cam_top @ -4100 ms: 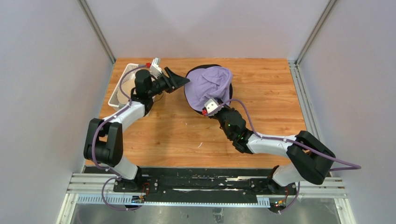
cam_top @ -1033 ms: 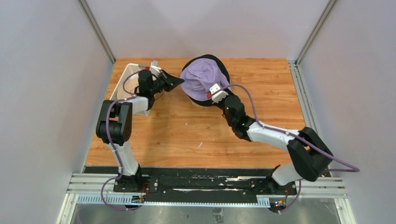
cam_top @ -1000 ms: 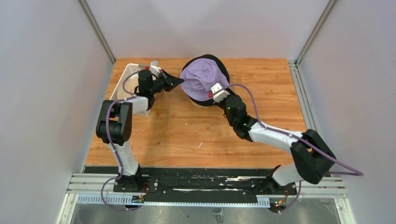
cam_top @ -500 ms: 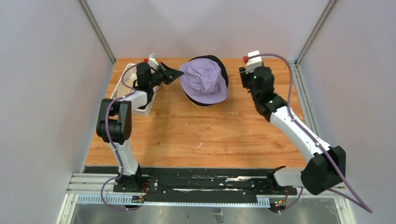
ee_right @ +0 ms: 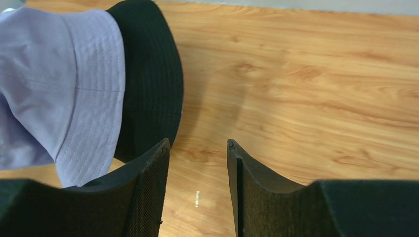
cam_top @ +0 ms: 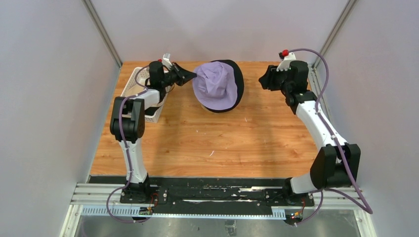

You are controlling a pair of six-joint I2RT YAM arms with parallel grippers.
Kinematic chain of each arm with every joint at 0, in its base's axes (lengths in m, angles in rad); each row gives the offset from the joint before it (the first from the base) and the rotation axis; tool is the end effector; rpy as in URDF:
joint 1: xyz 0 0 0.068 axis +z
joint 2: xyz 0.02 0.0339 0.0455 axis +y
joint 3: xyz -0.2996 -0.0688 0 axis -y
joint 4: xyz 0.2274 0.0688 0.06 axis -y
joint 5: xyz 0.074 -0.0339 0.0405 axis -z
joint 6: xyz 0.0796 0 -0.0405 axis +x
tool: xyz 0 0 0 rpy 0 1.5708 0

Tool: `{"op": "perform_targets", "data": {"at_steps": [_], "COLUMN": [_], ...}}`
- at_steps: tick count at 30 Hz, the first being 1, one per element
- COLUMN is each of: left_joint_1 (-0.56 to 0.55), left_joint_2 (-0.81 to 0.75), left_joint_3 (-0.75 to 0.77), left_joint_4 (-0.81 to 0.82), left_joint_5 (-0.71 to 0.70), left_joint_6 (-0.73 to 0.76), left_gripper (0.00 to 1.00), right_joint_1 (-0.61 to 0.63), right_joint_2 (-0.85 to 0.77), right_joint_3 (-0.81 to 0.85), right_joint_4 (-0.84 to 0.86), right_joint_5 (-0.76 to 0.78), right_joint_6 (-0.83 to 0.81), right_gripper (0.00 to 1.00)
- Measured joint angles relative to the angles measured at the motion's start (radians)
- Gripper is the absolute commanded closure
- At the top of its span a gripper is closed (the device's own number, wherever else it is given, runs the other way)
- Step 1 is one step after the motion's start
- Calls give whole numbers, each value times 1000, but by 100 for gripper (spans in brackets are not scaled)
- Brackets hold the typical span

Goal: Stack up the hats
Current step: Stack the hat on the hat.

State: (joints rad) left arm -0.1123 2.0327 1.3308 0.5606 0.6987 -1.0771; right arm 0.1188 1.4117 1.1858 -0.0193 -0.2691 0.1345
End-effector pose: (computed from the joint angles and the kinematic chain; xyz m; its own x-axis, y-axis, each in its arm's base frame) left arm 0.4906 -0.1069 0.2617 -0.6991 -0.5997 -0.3894 0.2173 0.3406 -0.9147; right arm 0.3488 0.0629 0.3803 -0.2885 0.0957 -0.9527 -0.3347 0.9221 0.1940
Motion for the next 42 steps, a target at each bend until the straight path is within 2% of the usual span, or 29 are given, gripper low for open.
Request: {"op": "perform_targets", "data": {"at_steps": [7,15,18,24,31,35,42], "left_joint_1": [0,0,0,0,1,1,1], "left_joint_2": [47,53,53,53,53,53,53], "left_joint_3": [81,137,144,145,145,145,145], "left_joint_4": [-82,-146,-156,-162,-166,-166,-166], "left_joint_5": [11,12,13,16,20,24,27], "left_joint_6": [24,53,56,57,57,60,61], "left_gripper": [100,100,100,100,100,100,100], "right_joint_1": [-19,-74,-92,-108,-108,-108,-106], "right_joint_2": [84,211,294,532,773,802,820], "right_joint_3": [-6,-12,-11,26,159,166,207], "right_joint_4": [77,324,481,926,1371,1469,1539], "right_joint_5": [-202,-462,-560,-720,-787,-806,-827], "right_joint_6": [109,332,475,882,1309,1412,1479], "right_gripper": [55,57,57,62,63,60,59]}}
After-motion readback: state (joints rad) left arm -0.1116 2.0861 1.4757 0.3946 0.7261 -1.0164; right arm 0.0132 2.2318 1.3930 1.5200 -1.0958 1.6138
